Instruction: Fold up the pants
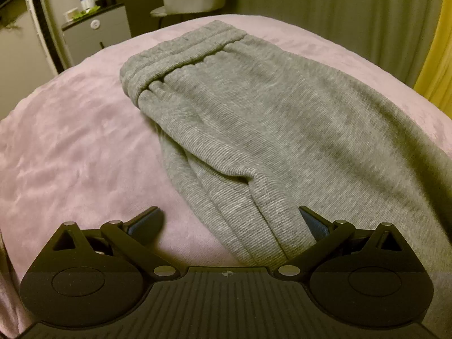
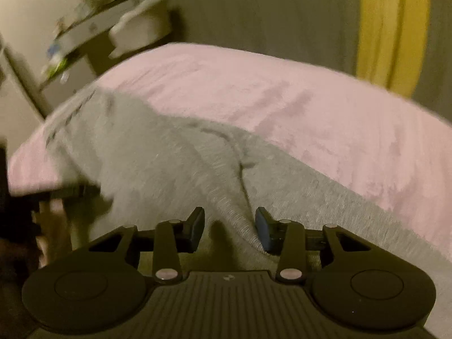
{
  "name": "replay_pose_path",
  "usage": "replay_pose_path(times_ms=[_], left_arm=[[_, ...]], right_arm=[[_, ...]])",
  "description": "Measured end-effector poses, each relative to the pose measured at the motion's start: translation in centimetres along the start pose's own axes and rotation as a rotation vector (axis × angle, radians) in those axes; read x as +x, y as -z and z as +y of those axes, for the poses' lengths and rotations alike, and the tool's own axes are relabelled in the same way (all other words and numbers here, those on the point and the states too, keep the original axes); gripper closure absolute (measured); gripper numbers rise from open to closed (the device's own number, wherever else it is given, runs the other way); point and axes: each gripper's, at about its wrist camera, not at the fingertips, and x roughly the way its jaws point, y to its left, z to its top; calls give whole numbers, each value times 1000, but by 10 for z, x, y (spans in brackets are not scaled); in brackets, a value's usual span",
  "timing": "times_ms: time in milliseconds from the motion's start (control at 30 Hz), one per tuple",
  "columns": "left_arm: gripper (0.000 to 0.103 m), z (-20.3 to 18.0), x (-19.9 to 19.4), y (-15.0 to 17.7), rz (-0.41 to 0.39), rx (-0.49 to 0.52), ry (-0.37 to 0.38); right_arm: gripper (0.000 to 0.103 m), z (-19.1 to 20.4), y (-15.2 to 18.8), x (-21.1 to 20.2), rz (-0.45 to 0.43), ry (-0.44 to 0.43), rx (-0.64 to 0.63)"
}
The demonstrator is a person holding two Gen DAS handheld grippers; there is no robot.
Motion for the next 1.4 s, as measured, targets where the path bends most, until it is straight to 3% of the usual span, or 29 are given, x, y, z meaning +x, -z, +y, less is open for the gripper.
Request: replay_pose_path(times_ms=[33,100,133,200,267,333,400,567,633,700,867,1000,1133,1400], left_arm=[[0,0,0,0,0,-2,0],[0,0,0,0,0,-3,0],[0,0,0,0,0,-3,0],[0,0,0,1,1,-3,0],[0,1,0,0,1,-3,1],[0,1,0,1,1,-5,3],[0,1,0,1,2,-7,3],[0,2,0,1,6,-15,9],[0,3,1,1,6,-18,11],[0,2,2,1,6,-21,12],[0,2,3,1,7,-21,12],[0,2,2,1,7,-21,12],[0,2,2,1,7,-21,12],[0,2,2,1,7,-21,13]], right_arm=[[69,-1,1,1,5,-8,-2],[81,-11,-4,-1,13,-27,43],[81,-15,-7,-3,17,-44,58],[66,-17,-11,-2,82,-104,50],[56,-23,-20,-6,62,-126,94],[54,-39,-33,-10,31,-155,199],[45,-62,-47,-1,42,-195,314],[46,-115,-41,36,208,-200,580],[46,-110,-32,29,219,-250,546],[45,-95,-27,16,213,-250,423],[44,-63,-3,-2,191,-176,234],[39,-43,-3,-11,176,-106,129],[28,-45,-1,-23,171,-101,142],[24,-59,12,-27,193,-162,275]])
